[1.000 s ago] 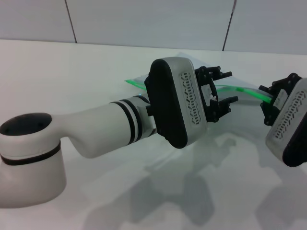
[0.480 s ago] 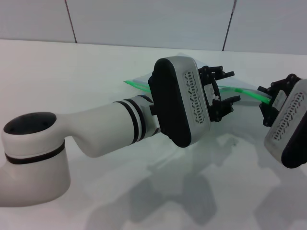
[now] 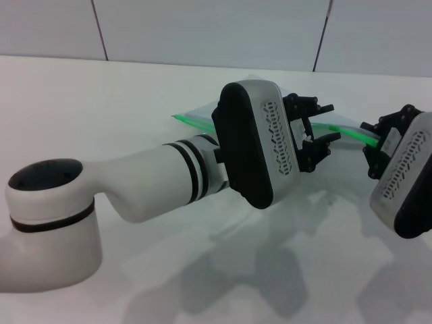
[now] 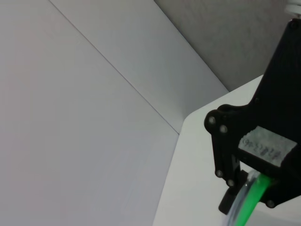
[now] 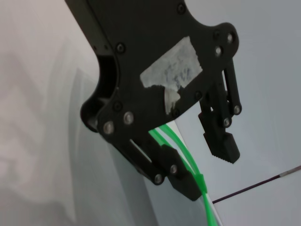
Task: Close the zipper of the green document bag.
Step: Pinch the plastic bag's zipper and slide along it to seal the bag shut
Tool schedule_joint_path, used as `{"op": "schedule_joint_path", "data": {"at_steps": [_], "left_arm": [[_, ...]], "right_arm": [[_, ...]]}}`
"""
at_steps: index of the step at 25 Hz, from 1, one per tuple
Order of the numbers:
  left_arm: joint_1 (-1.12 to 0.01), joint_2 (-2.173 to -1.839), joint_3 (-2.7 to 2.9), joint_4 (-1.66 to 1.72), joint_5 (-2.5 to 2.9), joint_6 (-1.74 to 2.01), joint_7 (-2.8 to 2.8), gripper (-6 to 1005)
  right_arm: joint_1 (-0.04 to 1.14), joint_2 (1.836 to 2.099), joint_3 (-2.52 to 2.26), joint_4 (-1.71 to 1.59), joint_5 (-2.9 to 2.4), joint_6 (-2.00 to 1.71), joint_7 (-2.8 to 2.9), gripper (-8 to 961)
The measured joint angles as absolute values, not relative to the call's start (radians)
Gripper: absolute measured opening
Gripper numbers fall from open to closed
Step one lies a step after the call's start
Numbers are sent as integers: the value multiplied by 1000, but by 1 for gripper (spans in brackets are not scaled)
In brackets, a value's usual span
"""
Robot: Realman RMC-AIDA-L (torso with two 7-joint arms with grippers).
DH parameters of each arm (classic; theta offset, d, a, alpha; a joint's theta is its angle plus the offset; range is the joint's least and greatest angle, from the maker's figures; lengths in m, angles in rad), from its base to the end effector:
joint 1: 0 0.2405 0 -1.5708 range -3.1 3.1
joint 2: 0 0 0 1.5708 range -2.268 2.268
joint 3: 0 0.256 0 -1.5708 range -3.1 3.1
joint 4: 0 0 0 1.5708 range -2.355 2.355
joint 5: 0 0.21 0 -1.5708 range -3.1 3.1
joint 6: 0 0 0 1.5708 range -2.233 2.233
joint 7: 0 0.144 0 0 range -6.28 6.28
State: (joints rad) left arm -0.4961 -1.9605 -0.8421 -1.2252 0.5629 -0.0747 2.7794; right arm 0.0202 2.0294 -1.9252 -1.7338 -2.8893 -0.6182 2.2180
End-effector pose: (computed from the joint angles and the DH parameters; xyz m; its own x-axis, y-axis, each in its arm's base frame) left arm -0.1052 0.3374 -0.1098 0.9076 -0.4158 0.0583 -0.2658 -0.6764 -0.6869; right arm 0.1869 0.3118 -0.0067 0.9537 0.0241 0.2998 0.2518 -0.6090 -0.7522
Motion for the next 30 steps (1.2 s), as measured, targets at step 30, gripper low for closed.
{"op": "schedule_joint_path", "data": {"at_steps": [30], "left_arm": [[-518,-1989,-842,-1177,592,-66,2780,280]], "right_arm": [[20,2029,-1930,-1747,-2890,-631,2218,73]]}}
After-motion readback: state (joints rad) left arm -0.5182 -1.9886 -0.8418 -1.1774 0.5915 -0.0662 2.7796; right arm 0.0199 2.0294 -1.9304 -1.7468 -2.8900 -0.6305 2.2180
